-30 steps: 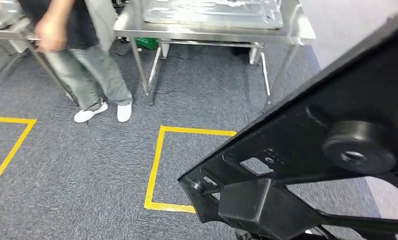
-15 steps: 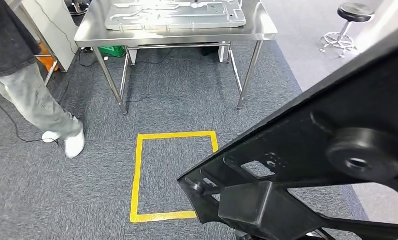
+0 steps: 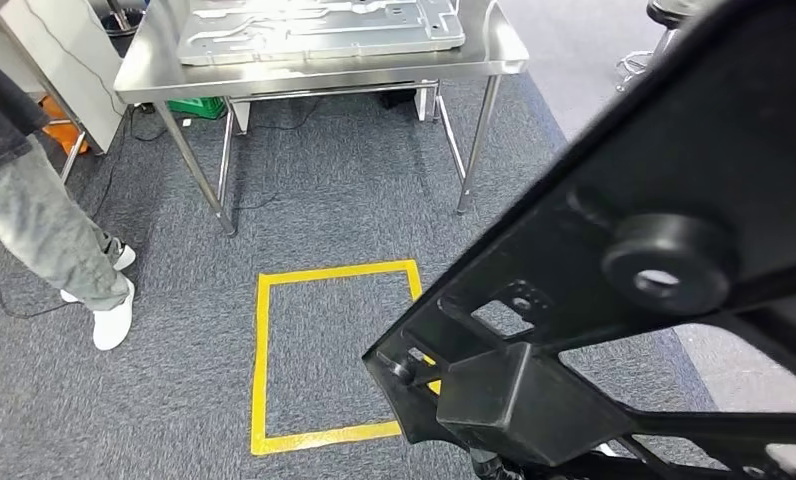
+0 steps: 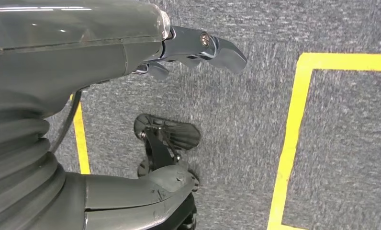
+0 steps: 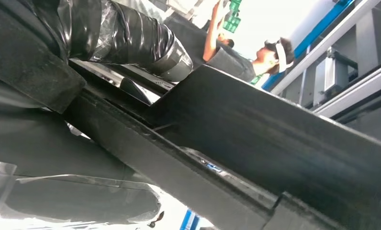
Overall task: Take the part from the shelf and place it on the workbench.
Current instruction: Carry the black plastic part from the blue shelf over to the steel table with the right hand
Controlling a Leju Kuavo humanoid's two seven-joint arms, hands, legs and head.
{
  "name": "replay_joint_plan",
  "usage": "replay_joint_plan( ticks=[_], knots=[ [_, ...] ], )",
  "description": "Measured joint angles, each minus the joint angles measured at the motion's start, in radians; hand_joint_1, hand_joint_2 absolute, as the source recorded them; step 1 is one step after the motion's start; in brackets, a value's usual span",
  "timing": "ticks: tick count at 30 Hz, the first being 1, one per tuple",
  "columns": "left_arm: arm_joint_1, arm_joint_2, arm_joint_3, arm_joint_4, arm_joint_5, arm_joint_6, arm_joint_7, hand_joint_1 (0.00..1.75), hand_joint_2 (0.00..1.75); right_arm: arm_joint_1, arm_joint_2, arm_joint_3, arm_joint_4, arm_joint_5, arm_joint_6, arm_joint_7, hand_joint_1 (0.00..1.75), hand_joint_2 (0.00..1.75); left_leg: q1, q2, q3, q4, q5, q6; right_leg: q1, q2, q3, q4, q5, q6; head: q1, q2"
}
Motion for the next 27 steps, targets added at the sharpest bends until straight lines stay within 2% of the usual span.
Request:
replay_joint_plan(
  ticks=[2,4,6,7,8,9,11,12,13,15,18,20,22,23,24,25,26,27],
  knots=[
    [-0.001,0.000,0.000,0.000,-0.001,0.000,-0.001,0.00,1.75,0.000,0.001,0.000,0.000,0.000,0.000,0.000,1.75,1.75,0.002,0.001,0.003,0.003,-0.007,-0.011,-0.002,0.002,0.006,-0.007,0.000,-0.014,0.000,0.000],
    [-0.002,0.001,0.000,0.000,-0.002,0.000,-0.003,0.00,1.75,-0.002,0.002,0.000,0.000,0.000,-0.001,-0.001,1.75,1.75,0.005,0.000,-0.025,0.068,-0.046,-0.016,-0.005,0.001,0.015,-0.017,0.001,-0.028,0.000,0.000],
    [-0.001,0.001,0.000,0.000,-0.003,-0.001,-0.004,0.00,1.75,-0.003,0.003,0.000,0.000,0.000,-0.001,-0.001,1.75,1.75,0.005,-0.001,-0.097,0.208,-0.110,-0.019,-0.001,0.000,0.018,-0.017,-0.003,-0.038,0.000,0.000],
    [0.000,0.001,0.000,0.000,-0.004,-0.001,-0.004,0.00,1.75,-0.003,0.003,0.000,0.001,0.000,-0.002,-0.001,1.75,1.75,0.005,-0.001,-0.132,0.268,-0.127,-0.020,0.001,0.001,0.019,-0.016,-0.005,-0.041,0.000,0.000],
    [0.002,0.001,0.000,0.000,-0.005,-0.001,-0.004,0.00,1.75,-0.003,0.004,0.000,0.001,0.000,-0.002,-0.001,1.75,1.75,0.005,-0.001,-0.156,0.301,-0.127,-0.020,0.003,0.002,0.021,-0.015,-0.008,-0.042,0.000,0.000],
    [0.002,0.001,0.000,0.000,-0.006,-0.001,-0.004,0.00,1.75,-0.003,0.004,0.000,0.002,0.000,-0.003,-0.001,1.75,1.75,0.005,-0.001,-0.159,0.292,-0.105,-0.020,0.004,0.003,0.023,-0.013,-0.011,-0.042,0.000,0.000],
    [0.002,0.002,0.000,0.000,-0.007,-0.001,-0.006,0.00,1.75,-0.003,0.004,0.000,0.002,0.000,-0.003,0.000,1.75,1.75,0.005,-0.002,-0.112,0.170,-0.021,-0.014,0.005,0.006,0.033,-0.009,-0.020,-0.039,0.000,0.000],
    [0.002,0.002,0.000,0.000,-0.007,-0.001,-0.007,0.00,1.75,-0.004,0.004,0.000,0.003,0.000,-0.003,0.001,1.75,1.75,0.003,-0.003,-0.083,0.103,0.009,-0.009,0.007,0.007,0.036,-0.006,-0.026,-0.034,0.000,0.000],
    [0.002,0.003,0.000,0.000,-0.007,-0.001,-0.008,0.00,1.75,-0.004,0.004,0.000,0.003,0.000,-0.003,0.001,1.75,1.75,0.000,-0.004,-0.062,0.055,0.026,-0.004,0.009,0.008,0.038,-0.004,-0.029,-0.030,0.000,0.000],
    [0.002,0.003,0.000,0.000,-0.007,-0.001,-0.010,0.00,1.75,-0.005,0.004,0.000,0.003,0.000,-0.004,0.001,1.75,1.75,-0.005,-0.005,-0.049,0.025,0.025,0.004,0.010,0.009,0.037,-0.003,-0.032,-0.019,0.000,0.000],
    [0.002,0.004,0.000,0.000,-0.007,-0.002,-0.012,0.00,1.75,-0.007,0.004,0.000,0.003,0.000,-0.005,0.003,1.75,1.75,0.000,-0.005,-0.043,0.015,0.029,0.021,0.007,0.007,0.033,0.013,-0.046,-0.003,0.000,0.000],
    [0.001,0.003,0.000,0.000,-0.007,-0.003,-0.013,0.00,1.75,-0.008,0.004,0.000,0.003,0.000,-0.007,0.004,1.75,1.75,0.003,-0.003,-0.039,0.010,0.030,0.030,0.004,0.006,-0.007,0.099,-0.092,0.007,0.000,0.000],
    [0.001,0.004,0.000,0.000,-0.007,-0.004,-0.014,0.00,1.75,-0.009,0.004,0.000,0.004,-0.002,-0.011,0.008,1.75,1.75,0.002,-0.001,-0.038,0.010,0.027,0.035,-0.001,0.005,-0.079,0.227,-0.142,0.014,0.000,0.000],
    [0.001,0.004,0.000,0.000,-0.007,-0.005,-0.015,0.00,1.75,-0.009,0.004,0.000,0.005,-0.004,-0.014,0.010,1.75,1.75,0.002,-0.001,-0.036,0.010,0.025,0.035,-0.004,0.005,-0.104,0.265,-0.145,0.016,0.000,0.000],
    [0.001,0.004,0.000,0.000,-0.006,-0.006,-0.015,0.00,1.75,-0.008,0.004,0.000,0.005,-0.007,-0.016,0.011,1.75,1.75,0.002,-0.001,-0.034,0.010,0.022,0.035,-0.006,0.005,-0.112,0.269,-0.129,0.018,0.000,0.000],
    [0.002,0.004,0.000,0.000,-0.006,-0.006,-0.015,0.00,1.75,-0.006,0.004,0.000,0.006,-0.009,-0.017,0.012,1.75,1.75,0.002,-0.002,-0.029,0.010,0.019,0.033,-0.008,0.004,-0.098,0.230,-0.095,0.017,0.000,0.000],
    [0.002,0.004,0.000,0.000,-0.006,-0.006,-0.015,0.00,1.75,-0.004,0.003,0.000,0.006,-0.011,-0.018,0.012,1.75,1.75,0.002,-0.002,-0.023,0.011,0.015,0.031,-0.009,0.003,-0.070,0.165,-0.052,0.015,0.000,0.000],
    [0.002,0.004,0.000,0.000,-0.005,-0.006,-0.015,0.00,1.75,-0.002,0.002,0.000,0.006,-0.011,-0.018,0.012,1.75,1.75,0.001,-0.003,-0.018,0.011,0.011,0.027,-0.008,0.001,-0.039,0.098,-0.023,0.011,0.000,0.000]
  ],
)
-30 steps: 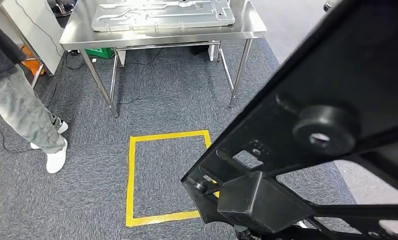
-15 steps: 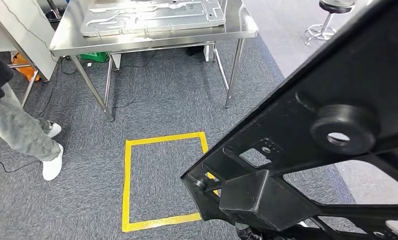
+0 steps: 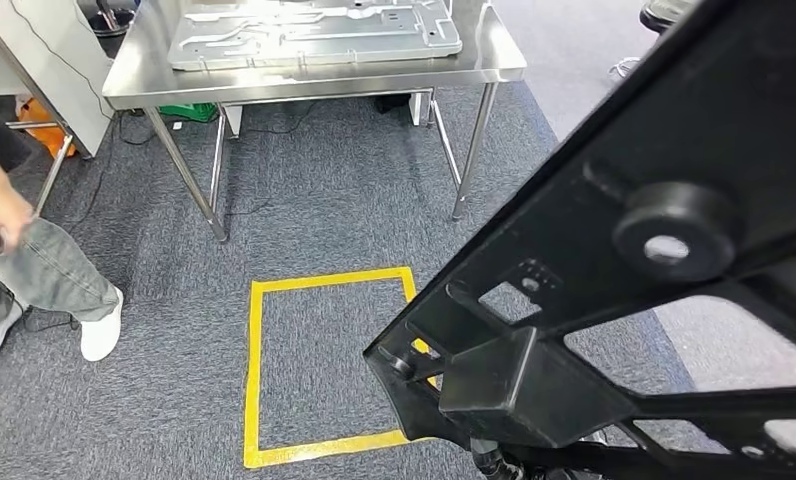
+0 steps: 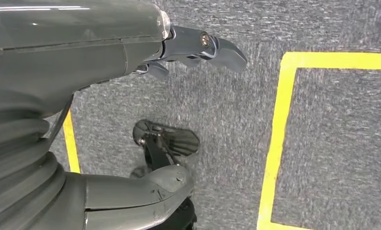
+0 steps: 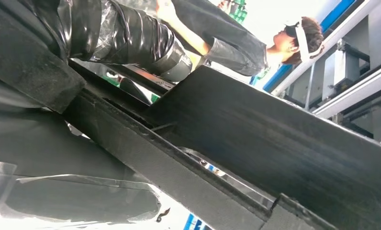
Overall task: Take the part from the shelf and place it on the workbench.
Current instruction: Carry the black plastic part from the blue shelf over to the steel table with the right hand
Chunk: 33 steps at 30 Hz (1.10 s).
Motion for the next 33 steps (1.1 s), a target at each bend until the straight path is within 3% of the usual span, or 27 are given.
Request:
replay_joint_plan(
  ticks=[2,5,7,10,11,12,13,15,17,19,22,24,26,27,28,29,31,33],
  knots=[
    [0.000,0.000,0.000,0.000,0.000,0.000,0.000,0.00,1.75,0.003,-0.002,0.000,0.001,0.000,0.000,0.000,1.75,1.75,-0.002,0.000,0.005,0.001,-0.007,-0.011,0.006,-0.001,0.037,-0.082,0.022,-0.009,0.000,0.000],
    [-0.002,0.000,0.000,0.000,0.001,0.000,0.001,0.00,1.75,0.008,-0.003,0.000,0.001,-0.001,-0.001,0.000,1.75,1.75,-0.002,0.003,0.009,-0.002,-0.014,-0.030,0.009,0.003,0.043,-0.097,0.015,-0.024,0.000,0.000],
    [-0.003,0.000,0.000,0.000,0.002,0.000,0.000,0.00,1.75,0.009,-0.004,0.000,0.001,-0.001,-0.001,0.000,1.75,1.75,0.000,0.002,-0.004,0.038,-0.039,-0.038,0.005,0.003,0.054,-0.108,0.015,-0.038,0.000,0.000],
    [-0.001,0.000,0.000,0.000,0.002,0.000,0.000,0.00,1.75,0.010,-0.004,0.000,0.001,-0.001,-0.001,0.000,1.75,1.75,0.002,0.001,-0.103,0.228,-0.124,-0.046,0.007,0.000,0.063,-0.111,0.008,-0.053,-0.001,0.000],
    [0.001,0.000,0.000,0.000,0.003,0.000,0.000,0.00,1.75,0.011,-0.004,0.000,0.002,-0.001,-0.001,0.000,1.75,1.75,0.002,0.000,-0.135,0.279,-0.135,-0.047,0.009,0.001,0.066,-0.111,0.005,-0.055,-0.001,0.000],
    [0.002,0.000,0.000,0.000,0.003,0.000,0.000,0.00,1.75,0.012,-0.004,0.000,0.002,-0.001,-0.001,0.000,1.75,1.75,0.002,0.000,-0.151,0.296,-0.125,-0.048,0.010,0.002,0.071,-0.111,0.001,-0.055,-0.001,0.000],
    [0.003,0.000,0.000,0.000,0.003,0.000,0.000,0.00,1.75,0.012,-0.004,0.000,0.003,-0.001,-0.001,0.000,1.75,1.75,0.002,0.000,-0.146,0.270,-0.093,-0.046,0.011,0.003,0.078,-0.110,-0.004,-0.054,-0.001,0.000],
    [0.003,0.001,0.000,0.000,0.003,0.000,0.000,0.00,1.75,0.012,-0.004,0.000,0.004,-0.001,-0.001,0.000,1.75,1.75,0.001,0.000,-0.092,0.138,-0.008,-0.039,0.011,0.005,0.095,-0.111,-0.015,-0.049,-0.001,0.000],
    [0.003,0.002,0.000,0.000,0.003,0.000,0.000,0.00,1.75,0.012,-0.004,0.000,0.005,-0.001,-0.001,0.000,1.75,1.75,-0.004,-0.001,-0.045,0.033,0.028,-0.029,0.014,0.006,0.106,-0.110,-0.025,-0.039,-0.001,0.000],
    [0.002,0.003,0.000,0.000,0.003,0.000,0.000,0.00,1.75,0.012,-0.004,0.000,0.005,0.002,-0.002,0.001,1.75,1.75,-0.009,-0.003,-0.035,0.010,0.022,-0.019,0.015,0.006,0.108,-0.113,-0.029,-0.027,-0.001,0.000],
    [0.003,0.003,0.000,0.000,0.004,0.000,0.001,0.00,1.75,0.013,-0.008,-0.001,0.006,0.025,-0.008,0.011,1.75,1.75,-0.003,-0.011,-0.027,0.000,0.022,-0.002,0.013,0.002,0.103,-0.089,-0.049,-0.010,-0.001,0.000],
    [0.002,0.003,0.000,0.000,0.004,0.000,0.001,0.00,1.75,0.014,-0.014,-0.003,0.007,0.035,-0.015,0.015,1.75,1.75,0.000,-0.017,-0.021,-0.003,0.020,0.007,0.009,0.001,0.051,0.015,-0.099,0.002,-0.001,0.000],
    [0.003,0.003,0.000,0.000,0.004,-0.001,0.001,0.00,1.75,0.015,-0.018,-0.006,0.012,0.038,-0.019,0.016,1.75,1.75,0.001,-0.026,-0.018,-0.003,0.015,0.010,0.005,0.001,-0.030,0.147,-0.144,0.010,-0.001,0.000],
    [0.003,0.003,0.000,0.000,0.004,-0.001,0.000,0.00,1.75,0.015,-0.019,-0.008,0.015,0.038,-0.020,0.017,1.75,1.75,0.001,-0.032,-0.014,-0.002,0.012,0.010,0.003,0.001,-0.057,0.179,-0.141,0.012,-0.001,0.000],
    [0.004,0.003,0.000,0.000,0.004,-0.001,0.000,0.00,1.75,0.015,-0.020,-0.009,0.017,0.039,-0.021,0.017,1.75,1.75,0.001,-0.040,-0.009,-0.002,0.008,0.008,0.001,0.001,-0.064,0.172,-0.116,0.012,-0.001,0.000],
    [0.004,0.003,0.000,0.000,0.004,-0.001,0.000,0.00,1.75,0.016,-0.022,-0.010,0.019,0.040,-0.021,0.017,1.75,1.75,0.001,-0.049,-0.002,-0.002,0.004,0.006,0.000,0.004,-0.050,0.125,-0.073,0.011,-0.001,0.000],
    [0.002,0.002,0.000,0.000,0.003,-0.002,0.000,0.00,1.75,0.016,-0.024,-0.011,0.022,0.043,-0.022,0.018,1.75,1.75,0.002,-0.067,0.009,-0.003,-0.005,-0.001,-0.002,0.037,0.006,-0.017,0.005,0.005,-0.001,0.000],
    [-0.001,0.002,0.000,0.000,0.002,-0.002,-0.001,0.00,1.75,0.017,-0.025,-0.013,0.023,0.047,-0.024,0.020,1.75,1.75,0.003,-0.083,0.012,-0.005,-0.011,-0.011,0.000,0.069,0.039,-0.096,0.025,-0.004,-0.001,0.000]
  ],
)
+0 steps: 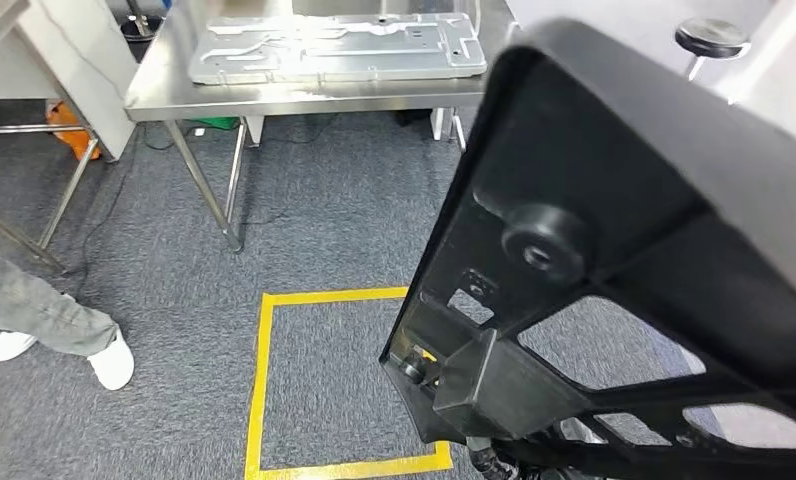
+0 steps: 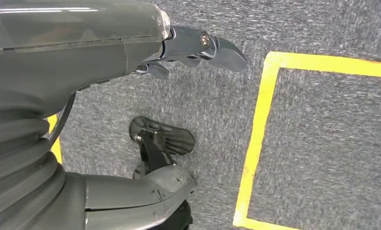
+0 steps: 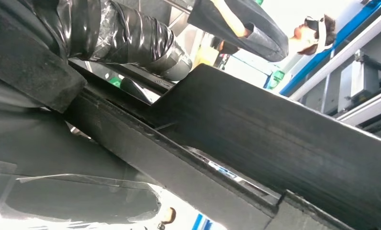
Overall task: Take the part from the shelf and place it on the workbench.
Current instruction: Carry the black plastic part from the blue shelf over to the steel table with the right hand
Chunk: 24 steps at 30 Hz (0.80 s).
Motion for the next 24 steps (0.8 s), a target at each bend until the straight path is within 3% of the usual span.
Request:
replay_joint_plan(
  ticks=[3,5,7,8,9,10,11,13,14,16,19,21,23,24],
  knots=[
    [0.003,0.000,0.000,0.000,-0.003,0.000,-0.001,0.00,1.75,0.000,0.000,-0.001,0.000,-0.007,-0.005,0.004,1.75,1.75,0.005,-0.012,0.003,-0.010,-0.002,-0.018,0.004,-0.008,0.012,-0.017,-0.007,-0.016,0.000,0.000],
    [0.003,-0.001,0.000,0.000,-0.004,0.000,-0.002,0.00,1.75,0.000,0.001,-0.001,0.000,-0.021,-0.007,0.006,1.75,1.75,0.004,0.017,-0.011,0.031,-0.026,-0.026,-0.001,-0.022,0.029,-0.032,-0.006,-0.030,-0.001,0.000],
    [-0.001,-0.001,0.000,0.000,-0.004,0.000,-0.002,0.00,1.75,0.002,0.003,-0.001,0.000,-0.029,-0.008,0.009,1.75,1.75,0.003,0.054,-0.074,0.151,-0.079,-0.030,0.000,-0.036,0.043,-0.039,-0.012,-0.040,-0.001,0.000],
    [-0.002,0.000,0.000,0.000,-0.004,0.000,-0.002,0.00,1.75,0.002,0.003,-0.001,0.000,-0.031,-0.008,0.010,1.75,1.75,0.003,0.062,-0.115,0.219,-0.102,-0.032,0.001,-0.042,0.048,-0.039,-0.016,-0.043,-0.001,0.000],
    [-0.001,0.000,0.000,0.000,-0.004,0.000,-0.002,0.00,1.75,0.003,0.003,-0.001,0.001,-0.031,-0.008,0.011,1.75,1.75,0.003,0.065,-0.147,0.267,-0.110,-0.033,0.003,-0.047,0.054,-0.039,-0.021,-0.044,-0.001,0.000],
    [0.001,0.000,0.000,0.000,-0.004,0.000,-0.002,0.00,1.75,0.003,0.003,-0.001,0.001,-0.031,-0.008,0.011,1.75,1.75,0.003,0.067,-0.163,0.281,-0.097,-0.033,0.005,-0.050,0.061,-0.039,-0.027,-0.044,-0.001,0.000],
    [0.003,0.000,0.000,0.000,-0.004,0.000,-0.002,0.00,1.75,0.003,0.003,-0.001,0.001,-0.031,-0.008,0.011,1.75,1.75,0.003,0.068,-0.158,0.252,-0.064,-0.032,0.005,-0.053,0.069,-0.039,-0.034,-0.043,-0.002,0.000],
    [0.004,0.001,0.000,0.000,-0.004,0.000,-0.002,0.00,1.75,0.003,0.003,-0.001,0.001,-0.031,-0.008,0.011,1.75,1.75,0.000,0.069,-0.105,0.117,0.020,-0.022,0.007,-0.056,0.088,-0.038,-0.049,-0.038,-0.001,0.000],
    [0.004,0.002,0.000,0.000,-0.004,0.000,-0.002,0.00,1.75,0.003,0.004,-0.001,0.001,-0.031,-0.008,0.011,1.75,1.75,-0.003,0.070,-0.078,0.056,0.044,-0.016,0.009,-0.057,0.095,-0.039,-0.056,-0.033,-0.001,0.000],
    [0.003,0.004,0.000,0.000,-0.005,0.000,-0.003,0.00,1.75,0.003,0.004,-0.001,0.001,-0.032,-0.008,0.011,1.75,1.75,-0.009,0.071,-0.055,0.003,0.051,-0.004,0.010,-0.058,0.103,-0.038,-0.064,-0.020,-0.001,0.000],
    [0.004,0.005,0.000,0.000,-0.005,-0.001,-0.004,0.00,1.75,0.003,0.004,-0.001,0.001,-0.032,-0.008,0.012,1.75,1.75,-0.007,0.070,-0.042,-0.007,0.045,0.013,0.008,-0.059,0.104,-0.013,-0.066,-0.002,-0.001,0.000],
    [0.003,0.004,0.000,0.000,-0.006,-0.001,-0.004,0.00,1.75,0.002,0.004,-0.001,0.000,-0.032,-0.009,0.012,1.75,1.75,-0.005,0.071,-0.026,-0.011,0.041,0.024,0.005,-0.062,0.067,0.063,-0.109,0.007,-0.001,0.000],
    [0.003,0.005,0.000,0.000,-0.006,-0.001,-0.004,0.00,1.75,0.001,0.005,-0.001,0.000,-0.032,-0.009,0.012,1.75,1.75,-0.005,0.071,-0.021,-0.011,0.034,0.028,0.004,-0.063,-0.014,0.193,-0.166,0.016,-0.001,0.000],
    [0.004,0.005,0.000,0.000,-0.006,-0.001,-0.004,0.00,1.75,0.002,0.005,-0.001,0.001,-0.032,-0.009,0.012,1.75,1.75,-0.005,0.071,-0.018,-0.010,0.029,0.028,0.003,-0.064,-0.052,0.242,-0.178,0.019,-0.001,0.000]
  ],
)
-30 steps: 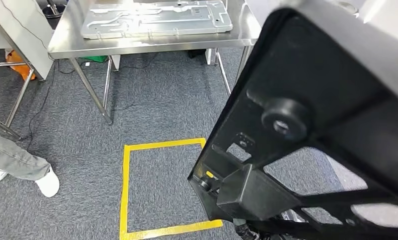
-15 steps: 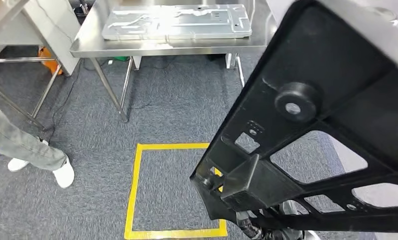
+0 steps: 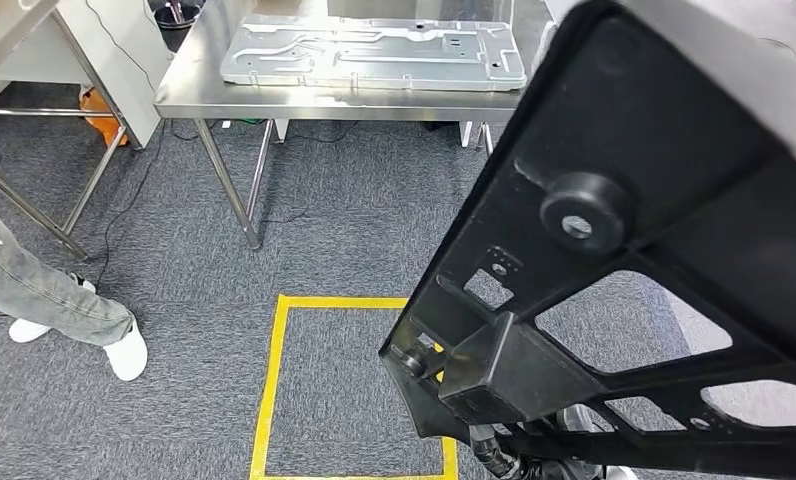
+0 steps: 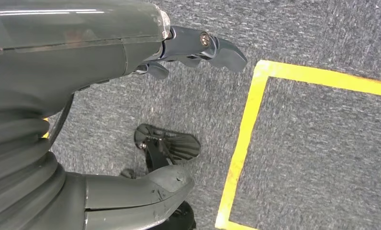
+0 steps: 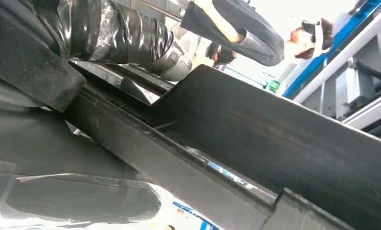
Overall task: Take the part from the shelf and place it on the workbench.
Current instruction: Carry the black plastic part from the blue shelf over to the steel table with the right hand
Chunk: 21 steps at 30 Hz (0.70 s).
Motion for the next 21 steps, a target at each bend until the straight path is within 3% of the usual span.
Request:
replay_joint_plan(
  ticks=[1,2,4,5,6,8,10,12,15,16,17,18,20,21],
  knots=[
    [0.001,0.000,0.000,0.000,0.000,0.000,0.000,0.00,1.75,0.000,0.000,0.000,0.000,0.000,0.000,0.000,1.75,1.75,0.000,0.000,0.005,0.000,-0.005,-0.001,0.000,0.000,-0.024,0.019,0.007,0.000,0.000,0.000],
    [0.002,0.000,0.000,0.000,0.000,0.000,0.000,0.00,1.75,0.000,0.000,0.000,0.000,0.000,0.000,0.000,1.75,1.75,0.000,-0.001,0.012,0.000,-0.011,-0.002,0.000,-0.001,-0.027,-0.002,0.037,-0.002,0.000,0.000],
    [0.002,0.000,0.000,0.000,0.000,0.000,0.000,0.00,1.75,0.000,0.000,0.000,0.000,0.000,0.000,0.000,1.75,1.75,-0.001,-0.002,0.031,-0.001,-0.023,-0.006,0.004,-0.001,0.014,-0.131,0.132,-0.013,0.000,0.000],
    [0.002,-0.001,0.000,0.000,0.000,0.000,0.000,0.00,1.75,-0.001,0.000,0.000,0.001,0.000,0.000,0.000,1.75,1.75,-0.001,-0.003,0.039,-0.003,-0.029,-0.010,0.008,-0.003,0.035,-0.191,0.157,-0.021,0.000,0.000],
    [0.002,-0.002,0.000,0.000,0.000,0.000,0.000,0.00,1.75,-0.001,0.001,0.000,0.001,0.000,0.000,0.000,1.75,1.75,-0.001,-0.003,0.044,-0.004,-0.034,-0.015,0.013,-0.004,0.049,-0.232,0.169,-0.029,0.000,0.000],
    [0.001,-0.003,0.000,0.000,0.000,0.000,0.000,0.00,1.75,-0.001,0.002,0.000,0.000,0.000,0.000,0.000,1.75,1.75,-0.003,-0.002,0.052,-0.002,-0.031,-0.028,0.020,-0.004,0.058,-0.260,0.163,-0.047,0.001,0.000],
    [0.001,-0.003,0.000,0.000,0.000,-0.001,0.000,0.00,1.75,-0.001,0.003,0.000,0.000,0.000,0.000,0.000,1.75,1.75,-0.005,0.000,0.056,0.012,-0.032,-0.039,0.014,-0.003,0.075,-0.276,0.177,-0.062,0.001,0.000],
    [-0.001,-0.002,0.000,0.000,0.000,0.000,0.000,0.00,1.75,-0.001,0.005,0.000,-0.001,0.000,0.000,0.000,1.75,1.75,-0.004,0.000,0.026,0.079,-0.062,-0.044,0.007,-0.005,0.093,-0.284,0.177,-0.070,0.001,0.000],
    [0.000,0.000,0.000,0.000,0.000,0.001,0.002,0.00,1.75,0.000,0.007,0.000,0.000,-0.001,-0.002,0.000,1.75,1.75,-0.002,0.001,-0.087,0.263,-0.140,-0.054,0.008,-0.006,0.104,-0.286,0.165,-0.073,0.001,0.000],
    [0.003,0.000,0.000,0.000,0.000,0.002,0.004,0.00,1.75,0.001,0.008,0.000,0.000,-0.001,-0.003,0.000,1.75,1.75,-0.002,0.001,-0.113,0.291,-0.146,-0.056,0.008,-0.005,0.110,-0.286,0.160,-0.072,0.001,0.000],
    [0.006,0.000,0.000,0.000,0.000,0.004,0.006,0.00,1.75,0.002,0.008,0.000,0.000,-0.001,-0.004,0.000,1.75,1.75,-0.002,0.001,-0.123,0.285,-0.131,-0.056,0.008,-0.004,0.117,-0.286,0.153,-0.071,0.001,0.000],
    [0.007,0.001,0.000,0.000,-0.001,0.006,0.008,0.00,1.75,0.002,0.009,0.000,0.000,-0.001,-0.005,0.000,1.75,1.75,-0.002,0.001,-0.114,0.241,-0.095,-0.055,0.008,-0.004,0.127,-0.285,0.146,-0.069,0.001,0.000],
    [0.009,0.003,0.000,0.000,-0.002,0.012,0.014,0.00,1.75,0.003,0.011,0.000,0.000,-0.001,-0.007,0.000,1.75,1.75,-0.004,0.002,-0.072,0.107,-0.013,-0.050,0.009,-0.004,0.146,-0.283,0.130,-0.061,0.001,0.000],
    [0.009,0.004,0.000,0.000,-0.003,0.015,0.017,0.00,1.75,0.003,0.012,0.000,0.000,0.000,-0.009,-0.001,1.75,1.75,-0.006,0.003,-0.056,0.059,0.002,-0.044,0.010,-0.004,0.151,-0.282,0.123,-0.055,0.001,0.000]
  ],
)
